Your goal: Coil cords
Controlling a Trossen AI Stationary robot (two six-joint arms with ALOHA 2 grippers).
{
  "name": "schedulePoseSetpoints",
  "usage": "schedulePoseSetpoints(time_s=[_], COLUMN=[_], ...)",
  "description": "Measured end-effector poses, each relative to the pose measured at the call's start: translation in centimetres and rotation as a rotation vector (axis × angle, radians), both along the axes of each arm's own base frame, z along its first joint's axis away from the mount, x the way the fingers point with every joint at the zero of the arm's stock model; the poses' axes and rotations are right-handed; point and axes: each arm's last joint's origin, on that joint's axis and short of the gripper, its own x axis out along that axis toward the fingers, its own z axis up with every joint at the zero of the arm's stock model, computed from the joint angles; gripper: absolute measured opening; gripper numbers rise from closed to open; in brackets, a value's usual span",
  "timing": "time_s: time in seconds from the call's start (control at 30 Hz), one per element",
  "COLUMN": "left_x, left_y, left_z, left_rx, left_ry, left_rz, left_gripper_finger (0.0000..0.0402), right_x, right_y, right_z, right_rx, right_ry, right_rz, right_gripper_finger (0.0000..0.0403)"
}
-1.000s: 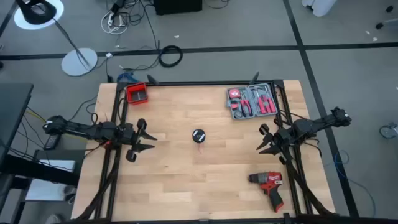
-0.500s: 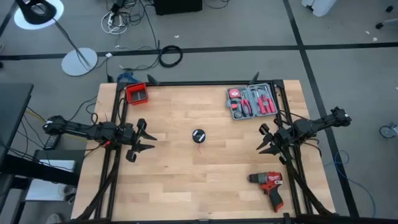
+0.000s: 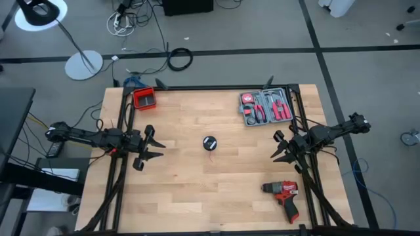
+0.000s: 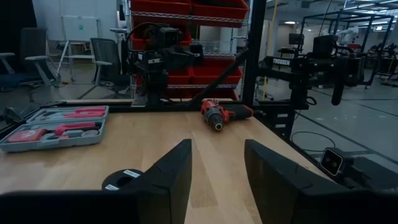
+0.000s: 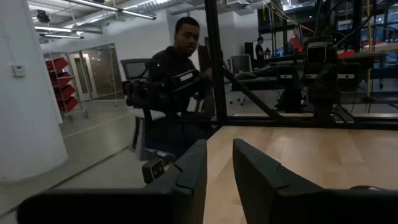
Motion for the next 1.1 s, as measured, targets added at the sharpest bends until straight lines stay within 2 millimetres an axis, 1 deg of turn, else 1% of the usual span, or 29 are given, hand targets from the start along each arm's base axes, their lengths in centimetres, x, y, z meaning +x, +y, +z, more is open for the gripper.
schedulePoseSetpoints(time_s=[0.93,0.97,1.1], left_x=[0.00,0.00,0.00], left_y=[0.00,0.00,0.04], left_z=[0.01,0.00,0.16], left_rx=[0.000,0.011,0.150], left_ry=[-0.001,-0.003,-0.044], left_rz=[0.000,0.001,0.025], left_gripper_finger=[0.0152,0.0152,0.0152], right_x=[0.00,0.00,0.00], right_y=[0.00,0.00,0.00], right_z=[0.00,0.00,0.01], right_rx=[0.000,0.000,0.000], right_ry=[0.000,0.000,0.000], right_rz=[0.000,0.000,0.000], right_gripper_finger=[0.0079,0.0079,0.0079])
